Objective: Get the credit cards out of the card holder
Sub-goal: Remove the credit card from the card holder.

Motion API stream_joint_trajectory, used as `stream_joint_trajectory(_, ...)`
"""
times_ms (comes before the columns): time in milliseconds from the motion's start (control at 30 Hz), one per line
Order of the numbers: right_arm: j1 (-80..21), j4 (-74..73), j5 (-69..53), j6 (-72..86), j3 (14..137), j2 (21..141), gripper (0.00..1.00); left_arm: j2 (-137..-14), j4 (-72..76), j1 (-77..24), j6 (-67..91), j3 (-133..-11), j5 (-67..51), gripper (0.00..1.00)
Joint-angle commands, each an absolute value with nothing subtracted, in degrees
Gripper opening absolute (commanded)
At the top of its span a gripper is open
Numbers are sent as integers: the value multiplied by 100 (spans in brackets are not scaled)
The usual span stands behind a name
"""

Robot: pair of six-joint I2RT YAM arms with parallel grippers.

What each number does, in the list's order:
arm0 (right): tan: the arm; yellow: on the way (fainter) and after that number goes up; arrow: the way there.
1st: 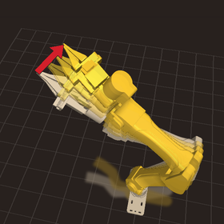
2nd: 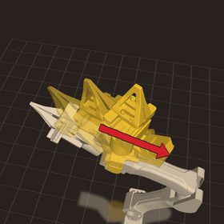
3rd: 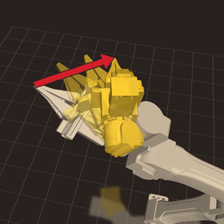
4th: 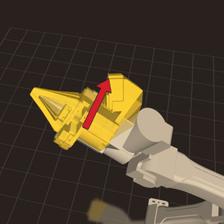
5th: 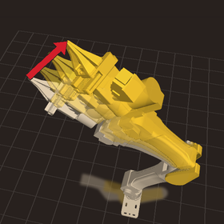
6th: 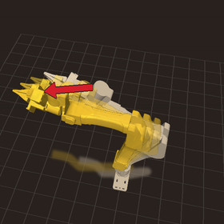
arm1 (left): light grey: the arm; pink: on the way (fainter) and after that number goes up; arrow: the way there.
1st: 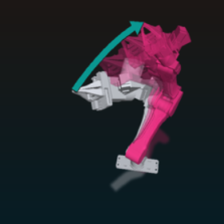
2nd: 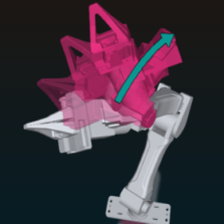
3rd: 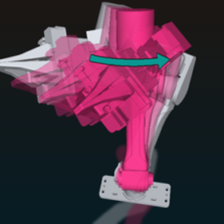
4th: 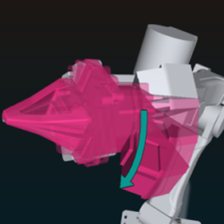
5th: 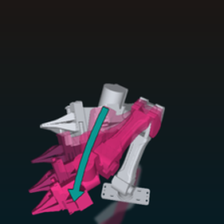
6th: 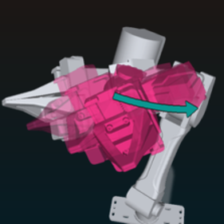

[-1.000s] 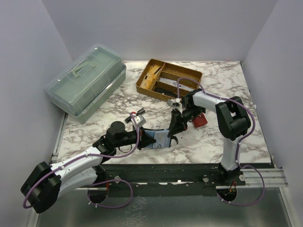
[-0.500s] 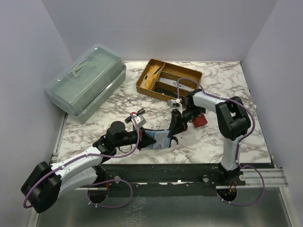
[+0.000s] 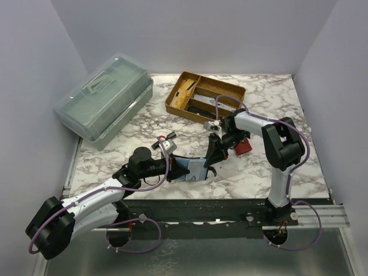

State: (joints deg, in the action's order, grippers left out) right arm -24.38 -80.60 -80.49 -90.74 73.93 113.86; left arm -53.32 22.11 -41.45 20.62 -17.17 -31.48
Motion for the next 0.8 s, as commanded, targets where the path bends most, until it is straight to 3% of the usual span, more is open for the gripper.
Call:
stream_joint_trajectory(0, -2197, -8086, -7468, -9194, 7288, 11338, 0, -5292, 2274, -4039, 2162, -1614, -3498, 3)
stream_joint_trajectory(767, -2103, -8112, -7418, -9272, 7190, 11402, 0, -5609, 2622, -3861, 2336, -1554, -3872, 7)
